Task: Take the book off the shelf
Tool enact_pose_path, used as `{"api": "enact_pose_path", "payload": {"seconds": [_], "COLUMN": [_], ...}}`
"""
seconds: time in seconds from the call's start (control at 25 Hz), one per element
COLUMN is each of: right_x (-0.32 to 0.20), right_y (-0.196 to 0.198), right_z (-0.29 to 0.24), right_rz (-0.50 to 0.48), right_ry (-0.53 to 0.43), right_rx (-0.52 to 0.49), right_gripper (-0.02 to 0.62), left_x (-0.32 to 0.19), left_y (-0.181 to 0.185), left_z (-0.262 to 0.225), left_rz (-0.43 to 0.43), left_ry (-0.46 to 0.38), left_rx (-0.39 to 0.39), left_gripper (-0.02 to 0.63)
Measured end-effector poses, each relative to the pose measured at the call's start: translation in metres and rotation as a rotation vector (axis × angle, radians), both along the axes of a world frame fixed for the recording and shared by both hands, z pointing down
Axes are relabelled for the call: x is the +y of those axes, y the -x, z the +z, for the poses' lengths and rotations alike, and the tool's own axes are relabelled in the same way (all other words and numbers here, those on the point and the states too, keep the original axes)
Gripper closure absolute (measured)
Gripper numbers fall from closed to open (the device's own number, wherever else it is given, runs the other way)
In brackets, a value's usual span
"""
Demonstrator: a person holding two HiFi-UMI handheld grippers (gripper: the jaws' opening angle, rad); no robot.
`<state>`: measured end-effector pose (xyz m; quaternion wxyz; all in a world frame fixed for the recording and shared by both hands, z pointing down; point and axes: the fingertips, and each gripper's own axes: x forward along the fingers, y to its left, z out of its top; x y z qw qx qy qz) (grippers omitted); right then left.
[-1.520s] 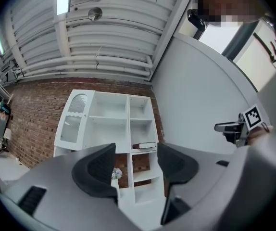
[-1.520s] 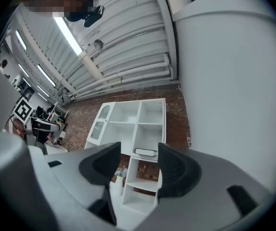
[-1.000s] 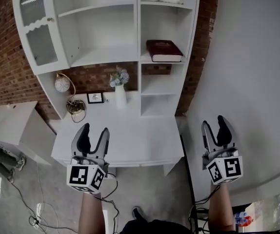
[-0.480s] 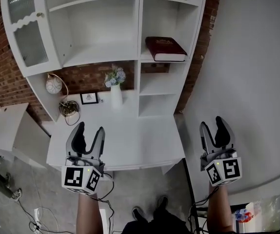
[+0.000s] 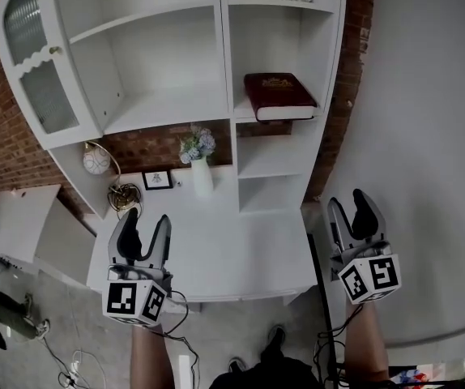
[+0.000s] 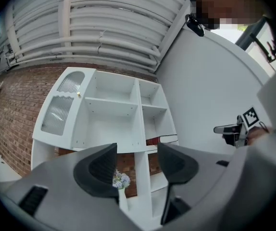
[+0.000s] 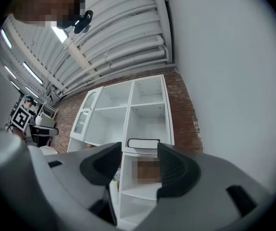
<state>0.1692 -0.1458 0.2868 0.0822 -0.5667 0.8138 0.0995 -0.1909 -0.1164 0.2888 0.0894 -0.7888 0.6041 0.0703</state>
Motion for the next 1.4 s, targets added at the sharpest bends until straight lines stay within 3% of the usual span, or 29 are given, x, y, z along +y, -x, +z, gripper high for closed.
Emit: {"api": "enact_pose_path", "payload": {"seconds": [0.28,0.6,0.84,0.96,1.12,1.16,1.2,1.24,1.4], "right_x": [-0.071,-0.125,-0.145,-0.15,-0.147,-0.145,-0.143,-0.141,-0.133], "right_y": [-0.022,-0.045,-0.051,-0.059,-0.072,-0.076,-0.08,-0.084,-0.096], "right_z": [0.002,0.005,0.01,0.011,0.008,0.007,0.007,0.007,0.008], "right_rz": [-0.045,-0.102,-0.124,-0.084,-0.009,0.015,0.04,0.063,0.145], "right_ry": [0.017,0.023,0.048,0.051,0.052,0.051,0.05,0.05,0.051], "right_rx": [-0.022,-0.07,-0.125,-0.127,-0.141,-0.138,-0.135,-0.133,-0.131], "right_gripper": [0.367,0.37,0.371,0.373,0.376,0.377,0.377,0.377,0.379], "left_x": [-0.059,-0.103,-0.137,-0.16,-0.192,-0.199,-0.204,-0.206,-0.214], "left_y": [-0.032,-0.071,-0.104,-0.119,-0.142,-0.149,-0.157,-0.166,-0.198], "left_z": [-0.001,0.0,0.004,0.004,0.004,0.003,0.001,-0.003,-0.023], "left_rz": [-0.013,0.024,0.172,0.259,0.442,0.471,0.479,0.465,0.33], "left_ry": [0.011,0.04,0.097,0.118,0.188,0.194,0.181,0.149,-0.058], "left_rx": [0.004,0.081,0.267,0.336,0.524,0.531,0.478,0.364,-0.232], "left_gripper": [0.351,0.351,0.351,0.351,0.351,0.351,0.351,0.351,0.351]}}
